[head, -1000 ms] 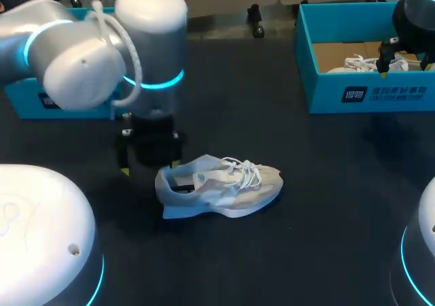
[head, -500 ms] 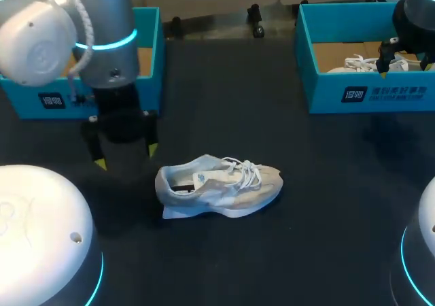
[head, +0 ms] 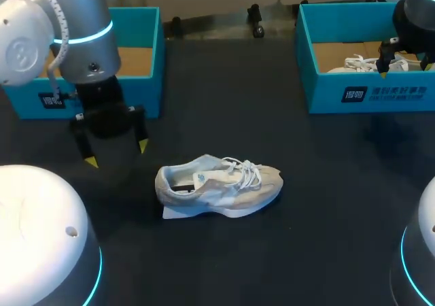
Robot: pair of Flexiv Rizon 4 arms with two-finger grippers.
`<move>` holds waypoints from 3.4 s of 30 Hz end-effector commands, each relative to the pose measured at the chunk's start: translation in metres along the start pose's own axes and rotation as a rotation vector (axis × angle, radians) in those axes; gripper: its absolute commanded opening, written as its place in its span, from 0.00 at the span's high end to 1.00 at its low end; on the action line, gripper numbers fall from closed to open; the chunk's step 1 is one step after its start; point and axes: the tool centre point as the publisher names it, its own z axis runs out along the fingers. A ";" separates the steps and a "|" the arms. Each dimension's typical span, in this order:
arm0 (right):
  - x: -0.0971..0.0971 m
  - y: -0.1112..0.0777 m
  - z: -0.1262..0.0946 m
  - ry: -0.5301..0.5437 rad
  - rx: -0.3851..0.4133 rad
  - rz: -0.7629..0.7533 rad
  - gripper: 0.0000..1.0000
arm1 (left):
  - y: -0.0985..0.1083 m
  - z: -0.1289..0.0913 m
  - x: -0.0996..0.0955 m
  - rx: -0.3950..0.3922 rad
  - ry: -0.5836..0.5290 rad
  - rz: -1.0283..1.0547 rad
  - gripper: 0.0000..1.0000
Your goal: Take the shoe out of the shoebox, open the shoe tongue, remove and reinsert the insole, then place the shoe into the shoebox
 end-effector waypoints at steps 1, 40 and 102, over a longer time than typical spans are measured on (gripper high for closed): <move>0.000 -0.001 0.000 0.000 -0.001 0.001 0.00 | -0.001 0.000 0.002 -0.004 -0.003 0.000 0.00; 0.000 -0.001 0.000 0.000 -0.001 0.001 0.00 | 0.028 0.063 0.036 0.831 -0.363 -0.678 0.00; 0.000 -0.001 0.000 0.000 -0.001 0.001 0.00 | -0.023 0.120 -0.023 0.939 -0.812 -1.083 0.00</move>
